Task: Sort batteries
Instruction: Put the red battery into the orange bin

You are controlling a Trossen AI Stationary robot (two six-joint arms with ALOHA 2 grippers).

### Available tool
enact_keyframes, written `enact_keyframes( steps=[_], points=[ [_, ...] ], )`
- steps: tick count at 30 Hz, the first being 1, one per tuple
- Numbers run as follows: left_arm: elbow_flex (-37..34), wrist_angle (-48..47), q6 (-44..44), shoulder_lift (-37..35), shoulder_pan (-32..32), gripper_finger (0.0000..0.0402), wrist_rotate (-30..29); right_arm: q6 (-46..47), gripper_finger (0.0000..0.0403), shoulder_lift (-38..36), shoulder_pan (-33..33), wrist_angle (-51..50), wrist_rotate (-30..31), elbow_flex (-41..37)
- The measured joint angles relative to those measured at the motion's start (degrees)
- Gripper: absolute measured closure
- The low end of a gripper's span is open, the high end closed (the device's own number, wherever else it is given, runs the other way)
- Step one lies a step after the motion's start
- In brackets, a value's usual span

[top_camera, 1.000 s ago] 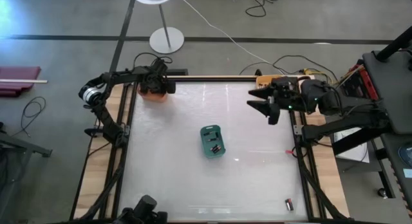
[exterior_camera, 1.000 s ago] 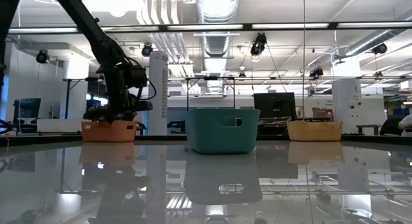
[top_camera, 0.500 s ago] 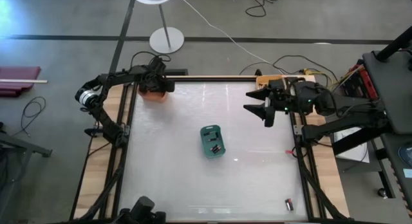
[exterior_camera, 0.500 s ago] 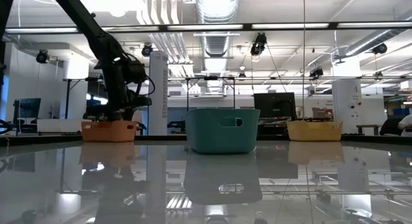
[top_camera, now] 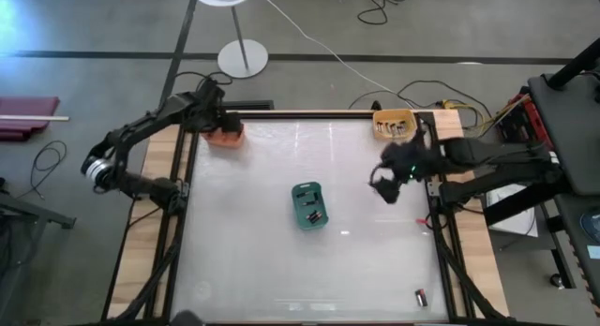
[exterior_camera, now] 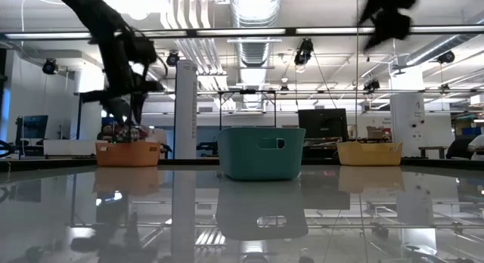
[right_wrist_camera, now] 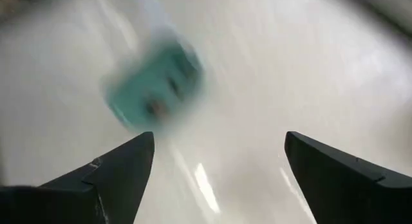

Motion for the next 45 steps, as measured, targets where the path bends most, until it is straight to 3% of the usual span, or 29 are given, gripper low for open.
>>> enact_keyframes(
  steps=[5,10,15,20,25,31,36,41,45],
  points=[
    [0.0,-1.41,-8.8,-9.46,-6.15,0.02,0.14,14.69,0.0077,0.43,6.18,-15.64,2.49,-4.95],
    [0.0,-1.29,-18.4,-15.37,-18.9,0.0185,-5.37,26.62,0.0098,1.13,15.45,-15.27,4.45,-9.42],
    [0.0,-0.25,-24.82,-17.35,-31.28,0.0176,-6.73,38.13,0.0118,5.95,26.78,-15.1,4.2,-10.22],
    [0.0,-0.48,-27.33,-17.41,-42.53,0.0167,-7.34,47.55,0.0132,15.67,34.31,-16.01,-6.53,-10.24],
    [0.0,-0.57,-27.55,-17.32,-52.88,0.0157,-8.12,56.96,0.0128,23.49,41.26,-9.76,-17.83,-6.55],
    [0.0,-0.09,-27.34,-17.0,-66.03,0.0152,-16.09,71.4,0.012,29.61,48.78,-5.93,-22.47,-0.53],
    [0.0,1.5,-25.33,-15.47,-74.62,0.0152,-24.33,80.89,0.0134,34.07,52.7,0.92,-26.83,-0.63],
    [0.0,2.18,-25.36,-13.52,-80.01,0.0152,-26.53,84.78,0.0151,38.39,53.35,10.81,-27.67,-0.71],
    [0.0,2.29,-25.67,-11.85,-82.6,0.0152,-27.22,86.89,0.0161,41.65,53.33,11.03,-30.51,-0.78]
  ],
)
